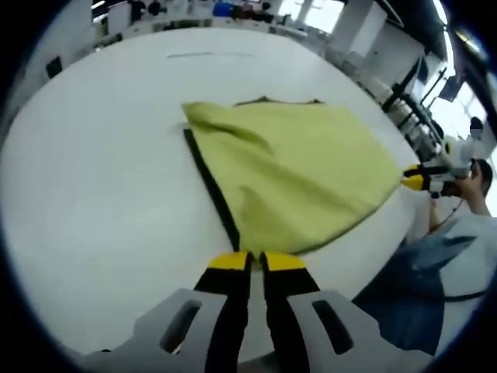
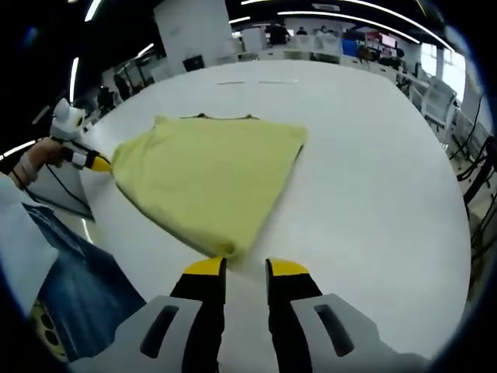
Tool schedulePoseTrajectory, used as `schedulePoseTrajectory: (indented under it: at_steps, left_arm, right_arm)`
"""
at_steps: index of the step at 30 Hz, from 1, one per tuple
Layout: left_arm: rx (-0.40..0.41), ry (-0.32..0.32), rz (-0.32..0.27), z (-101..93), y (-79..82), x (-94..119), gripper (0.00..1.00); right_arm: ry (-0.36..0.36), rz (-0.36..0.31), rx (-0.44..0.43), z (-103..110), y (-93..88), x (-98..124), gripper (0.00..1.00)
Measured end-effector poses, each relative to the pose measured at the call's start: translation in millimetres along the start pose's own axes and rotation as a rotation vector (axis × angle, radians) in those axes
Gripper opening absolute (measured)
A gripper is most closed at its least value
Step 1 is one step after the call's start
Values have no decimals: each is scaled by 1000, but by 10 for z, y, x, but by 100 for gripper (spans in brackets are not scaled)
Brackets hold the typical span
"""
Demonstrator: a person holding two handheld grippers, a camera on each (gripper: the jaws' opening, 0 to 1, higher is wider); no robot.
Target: Fold the garment on the visible template until the final outline fits inside the template.
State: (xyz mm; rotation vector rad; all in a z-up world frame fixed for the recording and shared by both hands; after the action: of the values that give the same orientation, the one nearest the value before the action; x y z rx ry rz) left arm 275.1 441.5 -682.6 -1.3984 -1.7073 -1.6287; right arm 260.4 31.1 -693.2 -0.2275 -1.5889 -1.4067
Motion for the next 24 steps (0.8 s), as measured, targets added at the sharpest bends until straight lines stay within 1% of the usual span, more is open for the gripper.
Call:
schedulePoseTrajectory:
  at_steps: [7,14,24]
  left_arm:
    - [2,-2,2,4,-8,-6,1]
    - [12,-3,7,10,-6,-8,0]
    - [22,-7,18,7,-4,-21,0]
  right_arm:
    - [32,10,-12,62,-1,-36,14]
    - [46,14,-16,88,5,-51,11]
    - [58,9,-12,104,23,-70,2]
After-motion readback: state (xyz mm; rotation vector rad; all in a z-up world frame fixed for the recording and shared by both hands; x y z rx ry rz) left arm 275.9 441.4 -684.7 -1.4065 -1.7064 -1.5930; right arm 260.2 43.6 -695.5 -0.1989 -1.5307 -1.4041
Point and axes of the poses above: the point that each gripper's makers call its tool centre point, and the gripper's own axes: x roughly backward along the fingers, z roughly to its left, y roughly out of its top, the point moved 9 cm from there along x, roughly backward along the fingers, and after that the axes turned 1 degree about x, right-handed, at the moved point
